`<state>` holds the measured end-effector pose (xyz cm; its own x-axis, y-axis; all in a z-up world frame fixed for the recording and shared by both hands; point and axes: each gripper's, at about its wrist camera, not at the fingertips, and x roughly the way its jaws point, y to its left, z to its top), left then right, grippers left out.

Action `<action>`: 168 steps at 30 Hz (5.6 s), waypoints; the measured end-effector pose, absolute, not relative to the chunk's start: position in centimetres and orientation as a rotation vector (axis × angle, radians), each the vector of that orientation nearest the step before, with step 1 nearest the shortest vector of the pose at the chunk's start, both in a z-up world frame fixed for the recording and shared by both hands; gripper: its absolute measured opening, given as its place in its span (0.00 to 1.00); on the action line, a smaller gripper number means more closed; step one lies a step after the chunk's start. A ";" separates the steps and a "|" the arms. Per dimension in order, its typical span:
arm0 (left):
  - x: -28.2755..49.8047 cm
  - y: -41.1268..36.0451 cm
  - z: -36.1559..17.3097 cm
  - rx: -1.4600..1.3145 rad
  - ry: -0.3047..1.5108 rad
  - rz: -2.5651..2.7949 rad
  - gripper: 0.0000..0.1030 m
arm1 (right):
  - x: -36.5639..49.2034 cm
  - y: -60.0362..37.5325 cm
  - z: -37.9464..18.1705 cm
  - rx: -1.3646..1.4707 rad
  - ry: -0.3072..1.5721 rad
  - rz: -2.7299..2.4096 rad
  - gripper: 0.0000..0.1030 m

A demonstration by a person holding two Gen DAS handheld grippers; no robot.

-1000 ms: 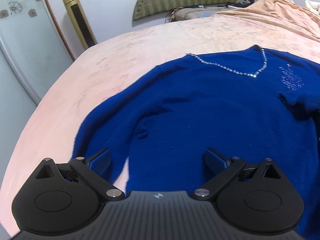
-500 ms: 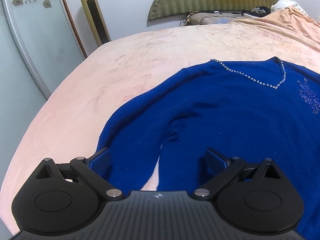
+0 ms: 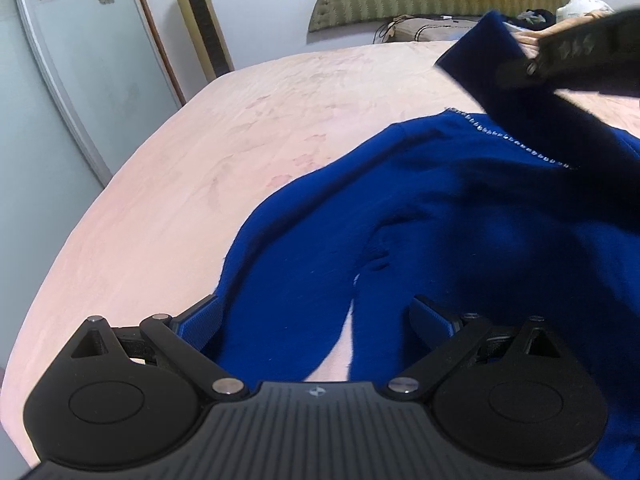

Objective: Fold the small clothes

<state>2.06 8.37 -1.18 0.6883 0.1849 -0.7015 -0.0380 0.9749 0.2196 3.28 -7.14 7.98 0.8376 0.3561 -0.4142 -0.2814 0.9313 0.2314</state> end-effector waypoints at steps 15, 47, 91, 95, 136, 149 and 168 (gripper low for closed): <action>1.6 9.6 -1.1 0.183 0.811 0.158 0.98 | 1.8 -2.5 6.0 0.037 0.444 0.390 0.08; 7.1 16.6 1.3 0.136 0.822 0.108 0.98 | 13.0 -10.4 3.9 0.362 0.773 0.386 0.61; 4.1 18.0 -0.6 0.128 0.873 -0.082 0.56 | 4.1 0.2 4.9 -0.382 0.612 0.763 0.65; 2.5 17.8 0.3 0.177 0.836 -0.067 0.52 | 4.6 3.1 2.9 -0.473 0.608 0.693 0.22; -10.7 31.0 5.8 -0.009 0.675 0.620 0.71 | -0.3 19.3 3.6 -0.515 0.387 1.114 0.05; -9.5 29.3 2.5 -0.336 0.772 0.378 0.71 | 6.9 7.5 5.0 0.050 0.601 0.755 0.68; -8.1 31.3 -2.9 -1.231 0.532 0.514 0.70 | -1.1 -1.6 1.8 0.245 0.674 0.667 0.84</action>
<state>-8.11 31.27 -2.88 0.7706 0.0798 -0.6322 -0.6291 0.2531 -0.7349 -1.12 -1.64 1.77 0.5853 0.6417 -0.4956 -0.4891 0.7670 0.4154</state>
